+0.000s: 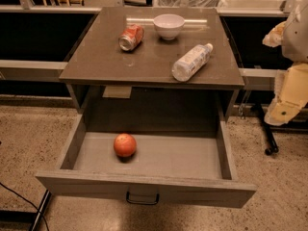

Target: Pick apple from top drawer and place on counter

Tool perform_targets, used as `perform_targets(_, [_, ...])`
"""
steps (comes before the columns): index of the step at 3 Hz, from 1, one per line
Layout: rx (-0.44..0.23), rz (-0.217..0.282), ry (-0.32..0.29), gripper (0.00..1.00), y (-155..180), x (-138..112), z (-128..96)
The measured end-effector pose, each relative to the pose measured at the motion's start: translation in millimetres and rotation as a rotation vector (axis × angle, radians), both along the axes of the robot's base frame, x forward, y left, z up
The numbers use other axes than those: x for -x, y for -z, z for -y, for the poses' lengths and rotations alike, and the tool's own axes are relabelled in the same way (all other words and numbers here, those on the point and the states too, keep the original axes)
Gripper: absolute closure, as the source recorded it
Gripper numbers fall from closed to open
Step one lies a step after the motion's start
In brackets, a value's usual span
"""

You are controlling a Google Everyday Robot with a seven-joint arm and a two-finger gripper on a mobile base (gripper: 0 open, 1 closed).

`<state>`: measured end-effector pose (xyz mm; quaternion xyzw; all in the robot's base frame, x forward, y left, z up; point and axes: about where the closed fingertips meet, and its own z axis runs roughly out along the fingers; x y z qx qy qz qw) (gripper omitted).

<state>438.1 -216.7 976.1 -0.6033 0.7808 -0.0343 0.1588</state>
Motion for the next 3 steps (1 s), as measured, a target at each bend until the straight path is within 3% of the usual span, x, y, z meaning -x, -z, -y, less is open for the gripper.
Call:
perform_targets(1, [0.005, 0.01, -0.002, 0.0, 0.1, -1.7, -2.2])
perform_targets(2, [0.039, -0.017, -0.011, 0.0, 45.1, -22.8, -28.8])
perform_targets(3, [0.133, -0.075, -0.063, 0.0, 127.0, -39.3, -76.3])
